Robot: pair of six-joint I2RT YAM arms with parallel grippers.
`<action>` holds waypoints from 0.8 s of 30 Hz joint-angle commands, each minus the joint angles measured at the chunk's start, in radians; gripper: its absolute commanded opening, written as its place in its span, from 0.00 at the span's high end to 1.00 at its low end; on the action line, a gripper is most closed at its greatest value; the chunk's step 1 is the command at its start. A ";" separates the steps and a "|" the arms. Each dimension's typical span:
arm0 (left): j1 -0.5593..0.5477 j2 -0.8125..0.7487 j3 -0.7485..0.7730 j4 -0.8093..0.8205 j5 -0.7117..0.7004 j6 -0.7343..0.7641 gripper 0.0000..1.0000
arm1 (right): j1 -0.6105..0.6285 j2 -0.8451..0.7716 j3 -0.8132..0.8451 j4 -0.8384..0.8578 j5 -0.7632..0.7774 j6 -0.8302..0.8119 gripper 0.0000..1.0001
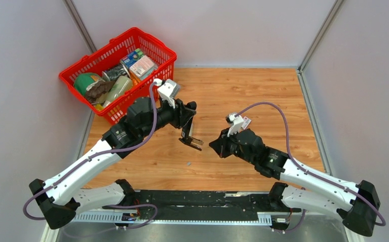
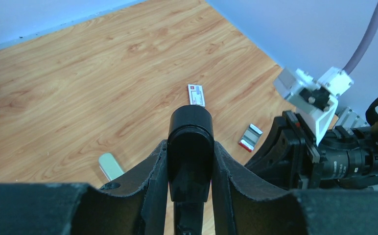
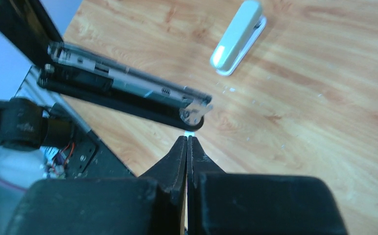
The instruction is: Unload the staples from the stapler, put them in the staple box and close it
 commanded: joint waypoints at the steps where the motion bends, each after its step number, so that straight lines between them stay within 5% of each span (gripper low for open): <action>1: -0.005 -0.029 0.030 0.130 0.003 -0.013 1.00 | 0.031 -0.024 -0.058 0.006 -0.119 0.048 1.00; 16: -0.008 -0.035 0.034 0.124 -0.003 -0.029 1.00 | 0.122 0.166 -0.078 0.281 -0.136 0.210 1.00; 24: -0.008 -0.060 0.025 0.110 -0.004 -0.042 1.00 | 0.119 0.208 -0.034 0.277 0.060 0.213 1.00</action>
